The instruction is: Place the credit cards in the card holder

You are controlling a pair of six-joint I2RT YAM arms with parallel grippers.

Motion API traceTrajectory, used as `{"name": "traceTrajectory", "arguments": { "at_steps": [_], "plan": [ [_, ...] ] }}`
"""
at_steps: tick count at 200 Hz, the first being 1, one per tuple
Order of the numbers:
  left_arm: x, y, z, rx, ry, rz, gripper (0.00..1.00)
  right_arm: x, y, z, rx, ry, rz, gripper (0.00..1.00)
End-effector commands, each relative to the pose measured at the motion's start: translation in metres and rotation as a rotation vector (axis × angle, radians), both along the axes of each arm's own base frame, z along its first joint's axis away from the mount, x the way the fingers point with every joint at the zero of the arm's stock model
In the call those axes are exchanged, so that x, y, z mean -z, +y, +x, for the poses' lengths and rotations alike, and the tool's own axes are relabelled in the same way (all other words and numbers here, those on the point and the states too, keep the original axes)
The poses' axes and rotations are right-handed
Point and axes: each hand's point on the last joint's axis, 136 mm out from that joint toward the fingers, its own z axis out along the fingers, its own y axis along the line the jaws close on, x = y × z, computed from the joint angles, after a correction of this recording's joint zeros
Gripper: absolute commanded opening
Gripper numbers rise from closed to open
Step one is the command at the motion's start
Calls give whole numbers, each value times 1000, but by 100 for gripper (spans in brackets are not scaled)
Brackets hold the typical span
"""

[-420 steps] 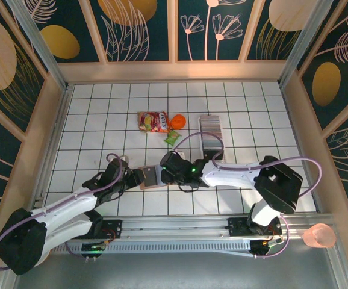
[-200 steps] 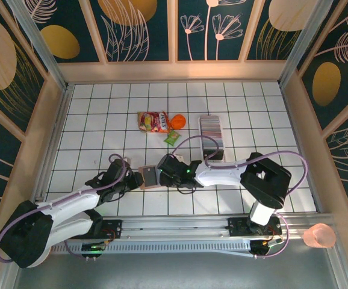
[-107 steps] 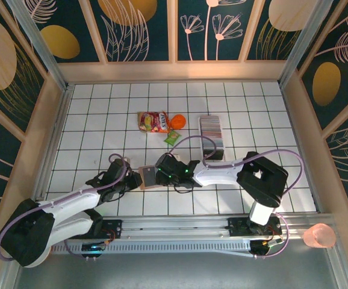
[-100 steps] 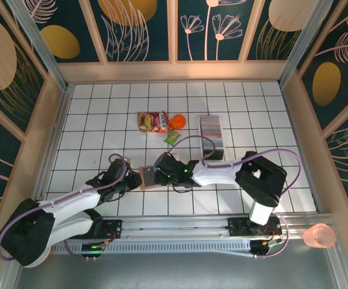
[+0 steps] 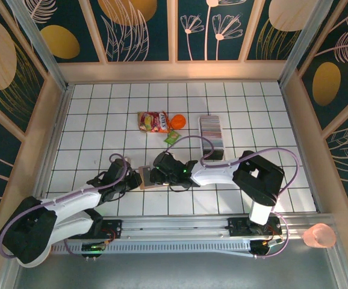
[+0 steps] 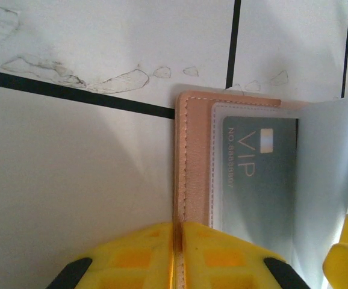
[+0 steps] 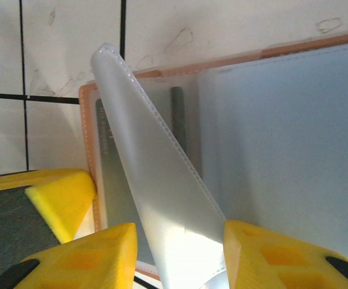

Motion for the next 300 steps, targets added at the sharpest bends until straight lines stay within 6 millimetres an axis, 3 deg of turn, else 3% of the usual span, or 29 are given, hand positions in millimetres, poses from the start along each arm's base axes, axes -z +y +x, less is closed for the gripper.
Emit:
{"name": "traceTrajectory", "arguments": {
  "at_steps": [1, 106, 143, 187, 238, 263, 300],
  "plan": [
    [9, -7, -10, 32, 42, -33, 11, -11, 14, 1, 0, -7, 52, 42],
    [8, 4, -10, -16, 21, -17, 10, -19, 37, 0, -25, 3, 158, 42],
    [3, 13, -8, -60, -5, -4, 10, -33, 49, -1, -47, -19, 219, 41],
    [-10, 22, -3, -126, -48, -5, 13, -67, 73, 2, -97, -66, 346, 42],
    [-29, 32, 3, -190, -100, -5, 17, -128, 85, 9, -164, -189, 486, 42],
    [-39, 36, 5, -209, -121, 3, 17, -153, 69, 22, -189, -311, 480, 41],
    [-47, 31, 6, -196, -135, -32, 26, -205, 20, 54, -251, -562, 456, 38]
  ]
}}
